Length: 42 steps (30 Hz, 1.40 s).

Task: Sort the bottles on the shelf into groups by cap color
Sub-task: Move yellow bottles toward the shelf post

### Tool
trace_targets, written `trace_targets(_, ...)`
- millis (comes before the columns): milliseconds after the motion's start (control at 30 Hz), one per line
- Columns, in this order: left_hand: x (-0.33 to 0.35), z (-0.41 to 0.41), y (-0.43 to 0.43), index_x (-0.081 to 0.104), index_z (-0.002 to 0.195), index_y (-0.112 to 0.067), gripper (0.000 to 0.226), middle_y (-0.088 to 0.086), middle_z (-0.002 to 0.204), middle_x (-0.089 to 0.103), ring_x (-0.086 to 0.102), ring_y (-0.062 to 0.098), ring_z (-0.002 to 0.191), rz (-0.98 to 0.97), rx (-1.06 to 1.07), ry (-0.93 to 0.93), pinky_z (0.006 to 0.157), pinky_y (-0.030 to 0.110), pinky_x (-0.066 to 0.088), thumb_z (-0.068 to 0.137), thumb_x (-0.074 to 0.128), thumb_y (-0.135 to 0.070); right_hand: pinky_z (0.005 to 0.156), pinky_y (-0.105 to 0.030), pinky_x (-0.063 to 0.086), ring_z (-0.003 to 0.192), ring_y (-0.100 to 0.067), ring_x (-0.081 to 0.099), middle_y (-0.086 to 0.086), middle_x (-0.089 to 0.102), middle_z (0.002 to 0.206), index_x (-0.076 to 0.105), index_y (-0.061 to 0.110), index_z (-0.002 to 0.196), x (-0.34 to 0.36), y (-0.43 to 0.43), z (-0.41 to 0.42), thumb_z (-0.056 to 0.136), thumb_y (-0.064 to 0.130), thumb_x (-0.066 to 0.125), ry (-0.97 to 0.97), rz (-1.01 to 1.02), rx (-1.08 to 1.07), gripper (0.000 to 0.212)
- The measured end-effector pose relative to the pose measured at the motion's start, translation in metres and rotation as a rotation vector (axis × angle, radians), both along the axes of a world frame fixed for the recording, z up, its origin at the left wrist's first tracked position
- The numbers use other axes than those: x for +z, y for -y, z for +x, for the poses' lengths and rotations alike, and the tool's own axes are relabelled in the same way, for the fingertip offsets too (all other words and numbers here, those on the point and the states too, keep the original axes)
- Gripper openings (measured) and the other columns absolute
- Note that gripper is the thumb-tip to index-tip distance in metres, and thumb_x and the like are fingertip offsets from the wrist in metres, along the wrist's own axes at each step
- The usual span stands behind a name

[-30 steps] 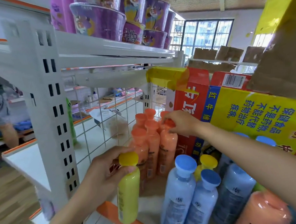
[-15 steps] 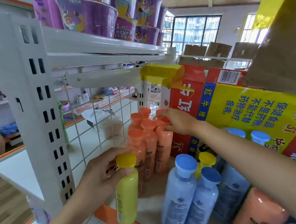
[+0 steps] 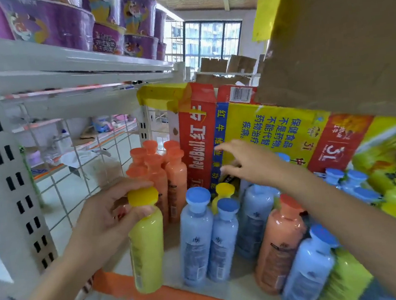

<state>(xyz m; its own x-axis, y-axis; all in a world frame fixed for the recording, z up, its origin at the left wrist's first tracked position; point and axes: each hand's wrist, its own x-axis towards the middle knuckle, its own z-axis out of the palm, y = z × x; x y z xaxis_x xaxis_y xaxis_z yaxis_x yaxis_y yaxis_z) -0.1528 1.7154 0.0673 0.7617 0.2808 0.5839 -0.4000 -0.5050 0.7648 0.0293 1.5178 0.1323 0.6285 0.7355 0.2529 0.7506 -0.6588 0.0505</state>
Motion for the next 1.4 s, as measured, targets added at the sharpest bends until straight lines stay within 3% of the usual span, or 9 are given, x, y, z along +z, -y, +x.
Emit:
trace_targets(200,0.02,-0.012,0.036,0.062,0.095,-0.054,0.039,-0.022,0.104,0.064,0.06,-0.005,0.094,0.161,-0.03,0.061,0.084,0.014,0.046,0.059,0.059,-0.07,0.096,-0.033,0.038,0.126,-0.019,0.042,0.0,0.044,0.137,0.038,0.027,0.137,-0.002,0.084,-0.033,0.091,0.038,0.052,-0.019,0.063,-0.14,0.05)
trace_targets(300,0.031,-0.02,0.062,0.061,0.098,-0.053,0.04,-0.021,0.1,0.062,0.06,-0.009,0.085,0.203,-0.123,0.079,0.073,0.007,0.046,0.064,0.056,-0.072,0.092,-0.032,0.039,0.126,-0.018,0.043,0.002,0.04,0.139,0.037,0.028,0.137,-0.004,0.122,-0.057,0.091,0.039,0.051,-0.037,0.085,-0.228,0.049)
trace_targets(433,0.034,-0.025,0.098,0.063,0.095,-0.049,0.046,-0.021,0.076,0.062,0.056,-0.01,0.052,0.119,-0.295,0.053,0.047,0.006,0.044,0.059,0.059,-0.077,0.095,-0.034,0.038,0.13,-0.018,0.039,0.003,0.037,0.142,0.036,0.028,0.138,-0.009,0.171,-0.095,0.092,0.041,0.05,-0.07,0.124,-0.329,0.05)
trace_targets(533,0.037,-0.023,0.128,0.063,0.095,-0.05,0.046,-0.018,0.086,0.065,0.062,-0.006,0.072,0.162,-0.348,0.042,0.062,0.008,0.048,0.06,0.057,-0.078,0.1,-0.034,0.035,0.135,-0.015,0.032,0.005,0.033,0.147,0.034,0.029,0.139,-0.012,0.209,-0.126,0.093,0.039,0.048,-0.088,0.125,-0.39,0.049)
trace_targets(600,0.041,-0.021,0.151,0.062,0.094,-0.053,0.031,-0.013,0.098,0.065,0.063,0.0,0.087,0.184,-0.382,0.035,0.076,0.015,0.049,0.066,0.064,-0.067,0.102,-0.033,0.033,0.136,-0.014,0.03,0.006,0.032,0.147,0.034,0.029,0.139,-0.015,0.233,-0.145,0.093,0.039,0.047,-0.092,0.135,-0.425,0.048)
trace_targets(833,0.054,-0.009,0.236,0.064,0.088,-0.041,0.026,-0.022,0.083,0.066,0.061,-0.004,0.076,0.097,-0.577,0.044,0.07,0.007,0.046,0.066,0.066,-0.028,0.093,-0.033,0.039,0.125,-0.016,0.044,0.008,0.038,0.142,0.029,0.033,0.14,-0.026,0.298,-0.201,0.092,0.039,0.049,-0.077,0.168,-0.564,0.052)
trace_targets(1033,0.076,0.012,0.302,0.062,0.099,-0.022,0.025,-0.008,0.088,0.065,0.062,-0.004,0.076,0.055,-0.665,0.064,0.07,0.01,0.048,0.075,0.069,-0.02,0.094,-0.039,0.043,0.127,-0.016,0.042,0.008,0.039,0.141,0.031,0.032,0.14,-0.031,0.331,-0.22,0.092,0.042,0.047,-0.063,0.168,-0.637,0.051)
trace_targets(1133,0.094,0.03,0.328,0.062,0.097,-0.028,0.02,-0.006,0.085,0.066,0.063,0.012,0.081,0.067,-0.643,0.065,0.076,0.024,0.052,0.08,0.066,-0.02,0.091,-0.039,0.045,0.123,-0.016,0.046,0.009,0.04,0.14,0.033,0.033,0.138,-0.031,0.343,-0.217,0.093,0.04,0.048,-0.056,0.182,-0.65,0.049)
trace_targets(1400,0.143,0.11,0.382,0.065,0.104,-0.02,0.022,0.0,0.095,0.067,0.061,0.013,0.086,0.041,-0.61,0.119,0.077,0.021,0.051,0.082,0.066,-0.019,0.081,-0.035,0.044,0.111,-0.015,0.05,0.011,0.04,0.135,0.033,0.033,0.138,-0.026,0.379,-0.163,0.093,0.041,0.047,-0.029,0.189,-0.679,0.048)
